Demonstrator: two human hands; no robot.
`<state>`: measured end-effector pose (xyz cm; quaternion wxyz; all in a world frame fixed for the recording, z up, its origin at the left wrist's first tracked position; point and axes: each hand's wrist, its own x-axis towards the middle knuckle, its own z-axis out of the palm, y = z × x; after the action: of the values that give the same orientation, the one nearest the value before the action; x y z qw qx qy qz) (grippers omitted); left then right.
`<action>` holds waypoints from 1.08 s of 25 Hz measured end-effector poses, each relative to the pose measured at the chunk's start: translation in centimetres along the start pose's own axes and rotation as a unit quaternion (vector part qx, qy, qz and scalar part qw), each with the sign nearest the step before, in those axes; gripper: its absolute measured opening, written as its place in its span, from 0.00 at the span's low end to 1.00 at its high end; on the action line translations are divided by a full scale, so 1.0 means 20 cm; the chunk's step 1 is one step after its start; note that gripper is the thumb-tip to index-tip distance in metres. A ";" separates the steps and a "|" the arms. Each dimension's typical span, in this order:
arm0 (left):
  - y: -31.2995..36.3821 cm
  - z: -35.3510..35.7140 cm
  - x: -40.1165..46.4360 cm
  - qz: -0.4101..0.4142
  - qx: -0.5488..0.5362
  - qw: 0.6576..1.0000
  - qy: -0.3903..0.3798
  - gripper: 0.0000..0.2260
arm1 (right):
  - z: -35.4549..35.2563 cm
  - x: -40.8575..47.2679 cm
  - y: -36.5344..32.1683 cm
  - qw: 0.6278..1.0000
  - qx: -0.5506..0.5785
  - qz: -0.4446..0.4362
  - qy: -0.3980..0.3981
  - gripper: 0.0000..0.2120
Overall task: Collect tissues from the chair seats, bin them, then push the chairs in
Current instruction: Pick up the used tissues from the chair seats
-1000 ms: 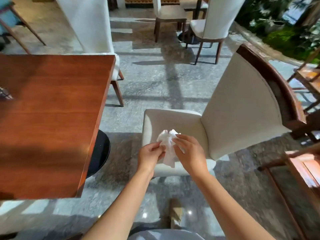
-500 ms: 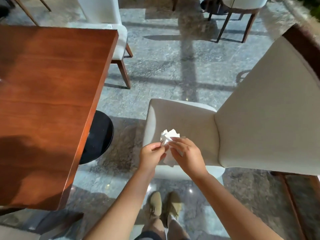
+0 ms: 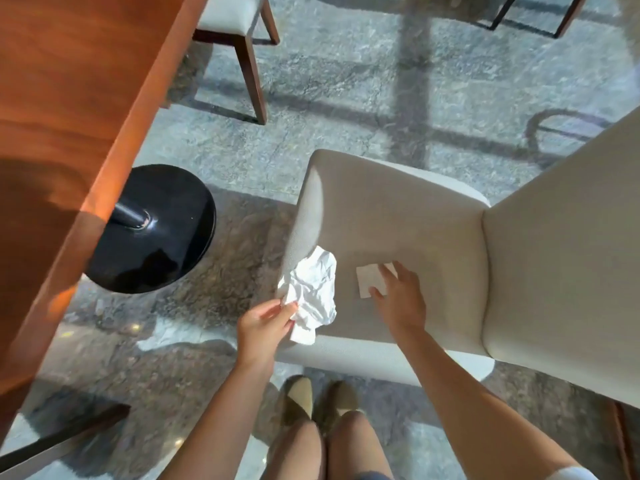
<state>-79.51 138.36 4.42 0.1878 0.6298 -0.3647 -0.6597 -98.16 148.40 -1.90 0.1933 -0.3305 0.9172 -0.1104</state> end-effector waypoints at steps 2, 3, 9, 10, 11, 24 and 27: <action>-0.08 -0.03 0.08 -0.005 -0.014 1.000 0.012 0.05 | 0.14 0.09 0.02 0.998 -0.043 0.030 -0.033 0.24; -0.11 -0.04 0.11 -0.006 -0.012 1.000 0.018 0.06 | 0.19 0.11 0.04 0.996 -0.061 0.042 -0.041 0.24; -0.17 -0.09 0.16 -0.012 0.006 1.000 0.023 0.08 | 0.26 0.12 0.09 0.998 -0.059 0.024 -0.007 0.17; -0.16 -0.08 0.14 -0.013 0.005 1.000 0.017 0.09 | 0.25 0.12 0.09 0.999 -0.044 0.018 0.002 0.16; -0.15 -0.08 0.12 -0.010 0.005 1.000 0.012 0.10 | 0.22 0.11 0.09 0.999 -0.030 0.011 0.010 0.16; 0.38 0.05 -0.72 0.052 0.103 0.991 -0.075 0.08 | -0.84 -0.63 -0.14 0.974 0.082 -0.058 0.201 0.12; 0.46 0.08 -0.88 0.090 0.123 0.981 -0.117 0.07 | -1.01 -0.84 -0.15 0.969 0.070 -0.057 0.229 0.13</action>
<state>-80.55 145.08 23.12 0.1237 0.5310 -0.5181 -0.6591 -93.20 158.59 22.13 -0.0061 -0.3341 0.9065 -0.2581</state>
